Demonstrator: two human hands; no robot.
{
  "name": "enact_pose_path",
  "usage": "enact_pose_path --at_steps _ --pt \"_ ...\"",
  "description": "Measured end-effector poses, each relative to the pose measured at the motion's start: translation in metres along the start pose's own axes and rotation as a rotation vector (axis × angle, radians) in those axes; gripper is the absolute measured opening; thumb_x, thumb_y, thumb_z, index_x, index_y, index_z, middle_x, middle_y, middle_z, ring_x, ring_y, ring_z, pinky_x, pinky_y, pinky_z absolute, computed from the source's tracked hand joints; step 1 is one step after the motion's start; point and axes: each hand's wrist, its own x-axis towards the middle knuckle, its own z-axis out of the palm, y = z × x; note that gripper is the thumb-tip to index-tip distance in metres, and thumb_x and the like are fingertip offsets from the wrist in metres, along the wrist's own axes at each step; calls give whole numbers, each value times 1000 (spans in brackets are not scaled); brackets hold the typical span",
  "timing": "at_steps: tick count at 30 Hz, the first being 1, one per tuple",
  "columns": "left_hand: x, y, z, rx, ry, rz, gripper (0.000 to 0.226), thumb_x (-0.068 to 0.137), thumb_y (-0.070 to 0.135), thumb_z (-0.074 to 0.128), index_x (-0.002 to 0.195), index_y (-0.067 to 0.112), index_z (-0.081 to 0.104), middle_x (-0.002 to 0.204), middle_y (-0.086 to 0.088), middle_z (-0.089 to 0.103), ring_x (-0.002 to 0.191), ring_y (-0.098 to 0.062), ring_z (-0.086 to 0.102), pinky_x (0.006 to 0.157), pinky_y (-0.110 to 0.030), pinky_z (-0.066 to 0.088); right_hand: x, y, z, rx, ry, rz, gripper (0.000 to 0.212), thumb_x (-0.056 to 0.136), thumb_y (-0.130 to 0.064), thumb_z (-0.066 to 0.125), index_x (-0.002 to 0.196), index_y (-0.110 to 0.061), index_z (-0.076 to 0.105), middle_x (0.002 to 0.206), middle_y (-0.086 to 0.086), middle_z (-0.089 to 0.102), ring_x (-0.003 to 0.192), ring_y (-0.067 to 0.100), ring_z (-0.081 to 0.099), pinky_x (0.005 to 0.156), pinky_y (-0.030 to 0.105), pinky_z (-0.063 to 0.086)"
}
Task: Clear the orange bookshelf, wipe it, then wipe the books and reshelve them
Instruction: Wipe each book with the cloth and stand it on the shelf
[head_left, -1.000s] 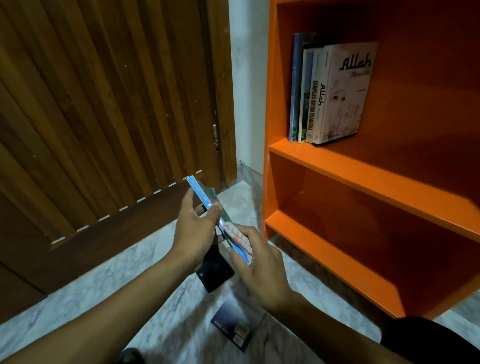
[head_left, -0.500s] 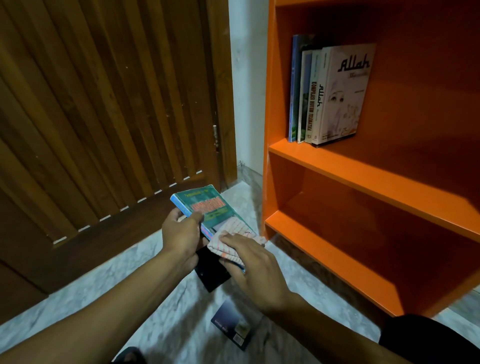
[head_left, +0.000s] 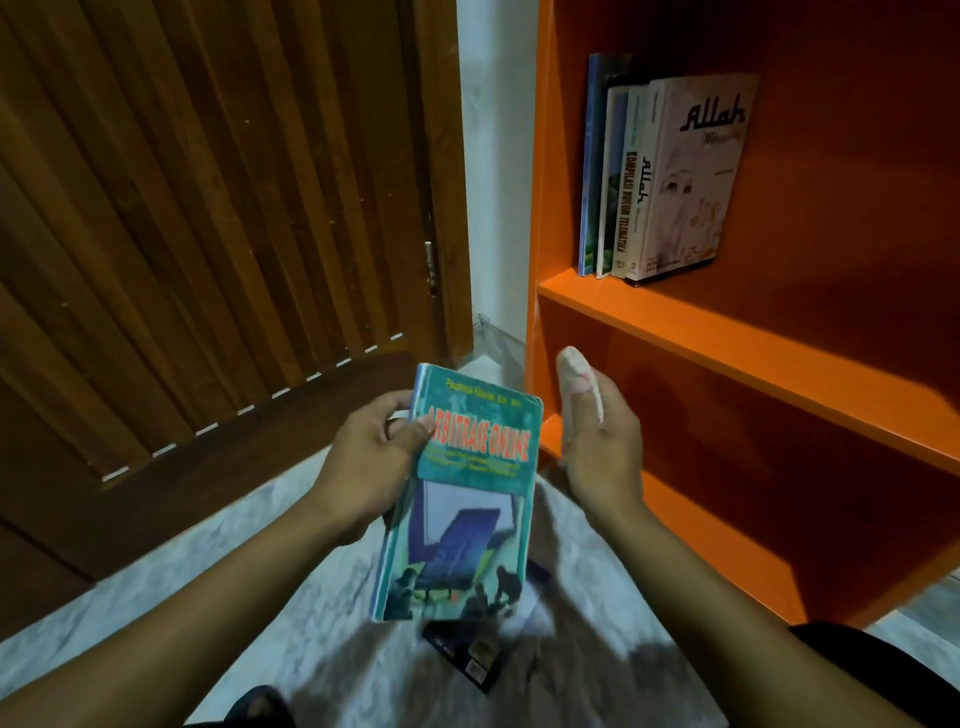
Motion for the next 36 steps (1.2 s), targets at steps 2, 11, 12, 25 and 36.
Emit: enact_pose_path --at_steps 2,11,12,25,36 --pt "-3 -1 9 -39 -57 -24 21 103 18 52 121 17 62 92 -2 79 78 -23 77 63 -35 61 -5 3 7 -227 -131 -175 32 105 -28 44 136 -32 53 140 -24 44 134 -11 36 112 17 28" --pt "20 9 -4 -407 121 -87 26 104 11 47 126 9 62 110 -16 73 73 -19 75 53 -27 56 -40 21 24 -154 -410 -233 41 100 -13 51 133 -37 54 140 -21 48 133 -12 39 115 19 31" --pt "25 8 -10 -413 164 -84 27 104 12 47 126 8 62 113 -16 73 78 -20 74 59 -30 57 -45 23 25 -147 -435 -267 41 100 -13 51 131 -40 53 138 -23 50 133 -12 41 114 17 32" --pt "32 4 -61 -217 339 -37 31 106 27 46 135 21 55 114 -6 72 90 -21 74 58 -30 61 -60 24 27 -213 -725 -142 25 105 -22 47 117 -27 67 110 -10 72 96 -1 66 81 21 54" --pt "-6 -7 6 10 -96 -63 24 102 17 54 118 24 70 97 -9 78 81 -28 77 75 -48 63 -25 17 19 43 -130 95 21 102 -42 51 110 -39 71 93 -6 72 68 6 58 64 33 49"
